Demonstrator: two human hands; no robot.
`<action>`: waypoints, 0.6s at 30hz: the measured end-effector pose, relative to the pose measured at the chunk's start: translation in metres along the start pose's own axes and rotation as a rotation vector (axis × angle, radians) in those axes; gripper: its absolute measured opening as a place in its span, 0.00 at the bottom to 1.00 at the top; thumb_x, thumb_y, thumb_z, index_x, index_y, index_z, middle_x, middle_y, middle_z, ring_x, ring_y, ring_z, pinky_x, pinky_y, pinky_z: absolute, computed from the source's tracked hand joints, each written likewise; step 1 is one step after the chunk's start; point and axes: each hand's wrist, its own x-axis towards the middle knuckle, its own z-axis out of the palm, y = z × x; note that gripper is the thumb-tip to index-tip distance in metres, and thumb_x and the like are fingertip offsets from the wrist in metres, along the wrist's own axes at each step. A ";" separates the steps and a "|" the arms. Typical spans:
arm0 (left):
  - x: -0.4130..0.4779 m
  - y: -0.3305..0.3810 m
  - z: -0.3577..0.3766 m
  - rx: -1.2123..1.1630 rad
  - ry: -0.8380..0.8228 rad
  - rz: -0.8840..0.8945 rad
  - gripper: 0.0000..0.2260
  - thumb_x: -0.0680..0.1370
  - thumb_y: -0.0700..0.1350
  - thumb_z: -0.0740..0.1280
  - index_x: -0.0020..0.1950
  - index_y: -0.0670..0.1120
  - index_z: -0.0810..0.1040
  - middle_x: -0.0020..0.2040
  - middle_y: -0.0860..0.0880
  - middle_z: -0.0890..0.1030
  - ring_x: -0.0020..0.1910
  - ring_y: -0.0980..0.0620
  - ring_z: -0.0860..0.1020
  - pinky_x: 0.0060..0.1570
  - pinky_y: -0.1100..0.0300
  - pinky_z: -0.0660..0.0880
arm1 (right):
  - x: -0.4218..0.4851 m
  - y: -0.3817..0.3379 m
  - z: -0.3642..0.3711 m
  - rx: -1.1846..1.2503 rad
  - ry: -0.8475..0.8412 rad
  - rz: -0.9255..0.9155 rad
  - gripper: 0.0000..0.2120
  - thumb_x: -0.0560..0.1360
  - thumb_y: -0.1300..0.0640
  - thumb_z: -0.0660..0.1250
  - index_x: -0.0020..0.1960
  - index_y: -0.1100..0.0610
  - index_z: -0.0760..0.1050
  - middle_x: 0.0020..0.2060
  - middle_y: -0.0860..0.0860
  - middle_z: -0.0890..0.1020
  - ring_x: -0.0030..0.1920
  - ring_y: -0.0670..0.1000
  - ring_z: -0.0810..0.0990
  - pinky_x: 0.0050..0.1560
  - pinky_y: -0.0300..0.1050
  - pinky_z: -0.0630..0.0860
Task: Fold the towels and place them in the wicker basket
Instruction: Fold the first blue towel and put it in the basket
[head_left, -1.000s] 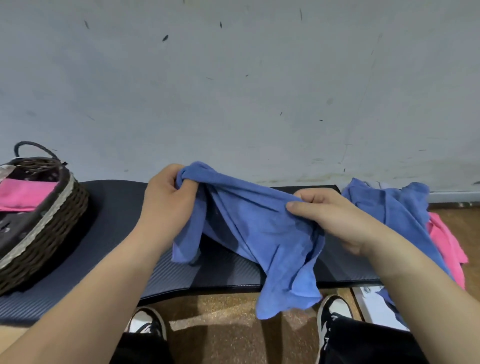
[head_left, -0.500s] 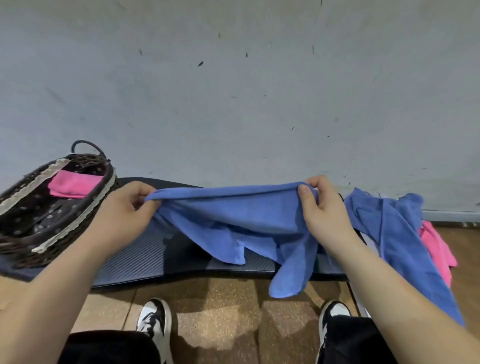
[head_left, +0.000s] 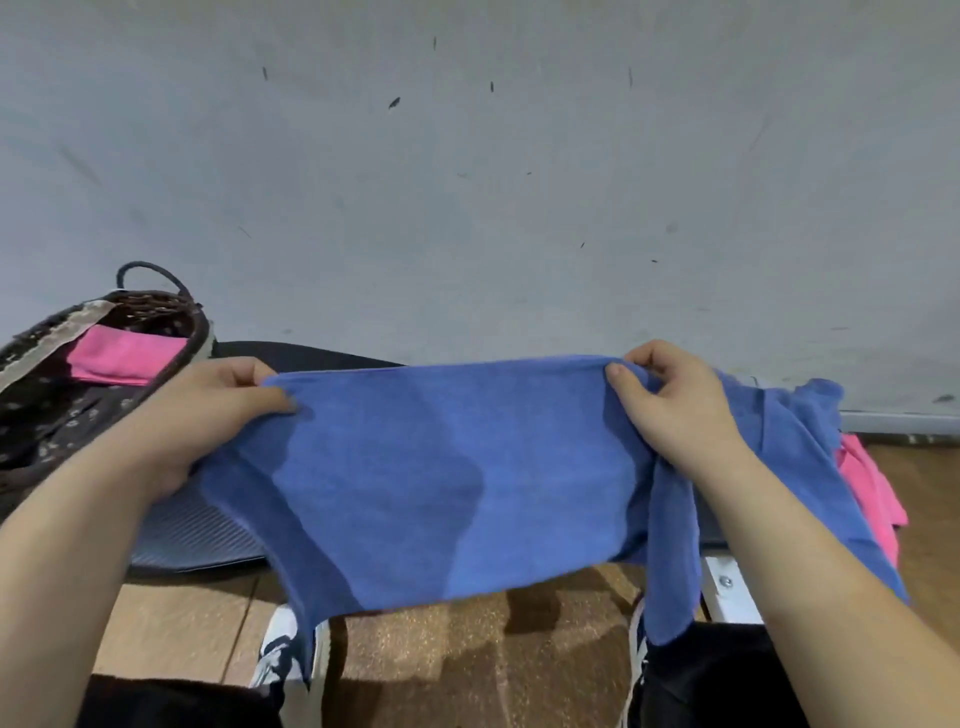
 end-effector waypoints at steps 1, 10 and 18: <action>0.009 -0.004 0.006 0.081 0.052 0.005 0.09 0.72 0.40 0.74 0.35 0.46 0.77 0.36 0.42 0.78 0.37 0.47 0.74 0.38 0.56 0.68 | 0.007 0.006 0.009 -0.064 -0.033 0.014 0.07 0.78 0.50 0.69 0.43 0.50 0.76 0.38 0.47 0.82 0.41 0.48 0.80 0.43 0.49 0.77; 0.093 -0.001 0.051 0.623 0.356 0.274 0.07 0.73 0.40 0.65 0.44 0.50 0.80 0.43 0.48 0.82 0.46 0.42 0.79 0.44 0.52 0.75 | 0.063 0.047 0.079 -0.240 -0.095 0.197 0.07 0.78 0.51 0.67 0.45 0.54 0.76 0.38 0.50 0.82 0.44 0.57 0.80 0.44 0.52 0.78; 0.100 -0.025 0.087 0.975 0.231 0.181 0.25 0.77 0.46 0.69 0.73 0.49 0.71 0.79 0.45 0.63 0.75 0.38 0.63 0.60 0.41 0.72 | 0.062 0.058 0.089 -0.299 -0.048 0.224 0.20 0.79 0.56 0.66 0.70 0.54 0.72 0.66 0.53 0.78 0.66 0.58 0.75 0.68 0.57 0.69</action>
